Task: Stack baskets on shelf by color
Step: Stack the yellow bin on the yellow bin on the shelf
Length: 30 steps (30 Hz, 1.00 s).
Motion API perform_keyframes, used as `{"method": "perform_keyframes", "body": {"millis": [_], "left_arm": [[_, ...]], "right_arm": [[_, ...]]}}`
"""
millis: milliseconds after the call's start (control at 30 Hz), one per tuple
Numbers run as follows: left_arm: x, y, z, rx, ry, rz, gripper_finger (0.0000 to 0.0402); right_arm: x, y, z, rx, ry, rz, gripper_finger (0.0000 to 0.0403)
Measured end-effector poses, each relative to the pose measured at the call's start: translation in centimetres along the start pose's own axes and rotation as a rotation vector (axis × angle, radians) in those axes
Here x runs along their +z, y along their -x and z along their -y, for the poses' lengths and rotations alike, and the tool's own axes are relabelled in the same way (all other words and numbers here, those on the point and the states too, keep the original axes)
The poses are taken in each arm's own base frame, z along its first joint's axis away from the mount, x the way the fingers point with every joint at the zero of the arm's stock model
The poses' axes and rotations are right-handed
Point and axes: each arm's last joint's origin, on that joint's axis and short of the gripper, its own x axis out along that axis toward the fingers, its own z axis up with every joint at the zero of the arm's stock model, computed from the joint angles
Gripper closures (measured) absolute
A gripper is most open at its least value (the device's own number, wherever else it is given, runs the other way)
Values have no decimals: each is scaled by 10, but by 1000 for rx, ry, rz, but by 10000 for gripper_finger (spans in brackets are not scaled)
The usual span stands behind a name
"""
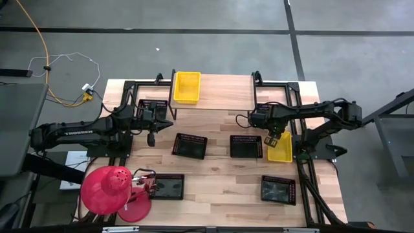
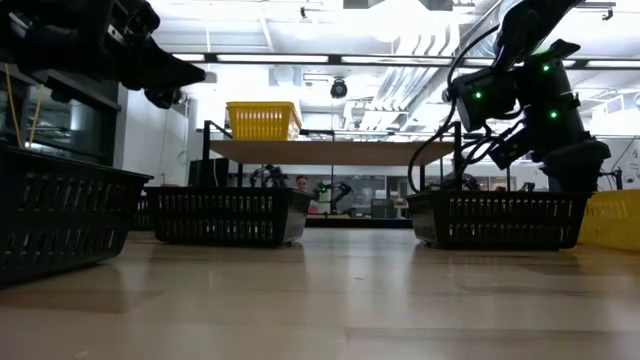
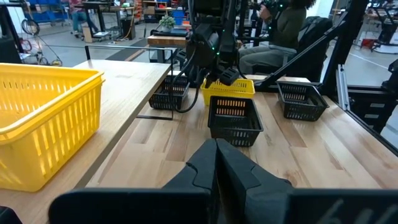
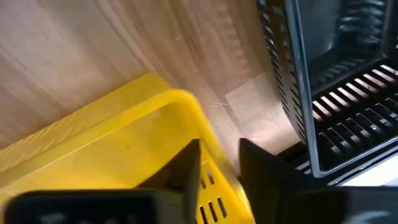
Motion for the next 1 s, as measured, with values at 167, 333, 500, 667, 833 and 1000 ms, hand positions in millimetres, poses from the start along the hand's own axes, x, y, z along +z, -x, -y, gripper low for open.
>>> {"method": "perform_keyframes", "body": {"millis": [167, 333, 500, 667, 833, 1000], "left_arm": [[0, 0, 0, 0, 0, 0, 402], [0, 0, 0, -2, 31, 0, 401], [0, 0, 0, -3, 26, 0, 401], [0, 0, 0, -3, 36, 0, 401], [0, 0, 0, -10, 50, 0, 402], [0, 0, 0, -10, 50, 0, 402]], "right_arm": [[-4, 1, 0, 15, 12, -37, 391], [-12, 6, 3, 21, 28, -52, 394], [-21, 21, 7, 64, 18, 7, 399], [-31, 56, 16, 86, 4, 86, 401], [-43, 102, 21, 102, 12, 183, 402], [-53, 151, 18, 153, 49, 356, 402]]}}
